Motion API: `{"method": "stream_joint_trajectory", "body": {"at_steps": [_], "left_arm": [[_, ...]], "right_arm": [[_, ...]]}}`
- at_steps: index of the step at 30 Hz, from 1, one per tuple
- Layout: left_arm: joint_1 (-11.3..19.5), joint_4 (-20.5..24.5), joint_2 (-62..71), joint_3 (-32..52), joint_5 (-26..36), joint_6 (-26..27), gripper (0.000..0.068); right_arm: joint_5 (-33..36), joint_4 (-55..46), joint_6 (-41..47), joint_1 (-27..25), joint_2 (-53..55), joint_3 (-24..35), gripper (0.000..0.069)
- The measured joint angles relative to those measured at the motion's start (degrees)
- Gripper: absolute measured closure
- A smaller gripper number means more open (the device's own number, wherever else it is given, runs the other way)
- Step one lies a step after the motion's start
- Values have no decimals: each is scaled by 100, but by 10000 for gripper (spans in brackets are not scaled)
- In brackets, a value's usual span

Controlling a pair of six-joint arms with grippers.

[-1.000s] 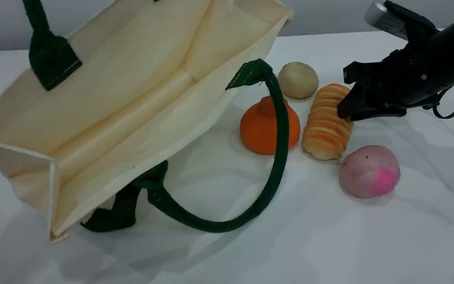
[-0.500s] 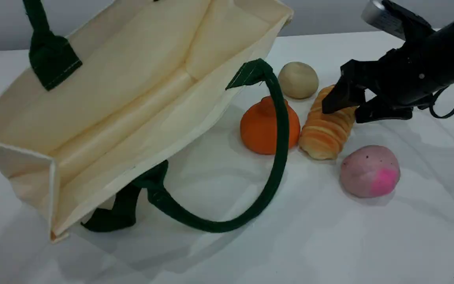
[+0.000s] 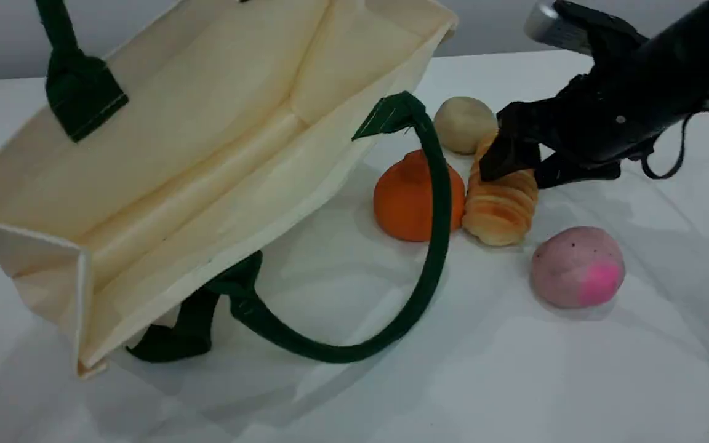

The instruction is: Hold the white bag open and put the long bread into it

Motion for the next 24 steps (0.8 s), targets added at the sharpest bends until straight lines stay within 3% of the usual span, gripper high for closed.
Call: {"method": "stream_joint_trajectory", "body": {"at_steps": [5,12,20,24], "left_arm": [[0,0,0,0,13,0,589],[0,0,0,0,13,0,589],[0,0,0,0,13,0,589],[0,0,0,0,13,0,589]], "right_arm": [[-528,9,0,97,0,-5,174],[-534,16,8,92,113,-5,197],[-253,29,8,81,303,-12,362],[-185,-26,3,86,233,-1,499]]}}
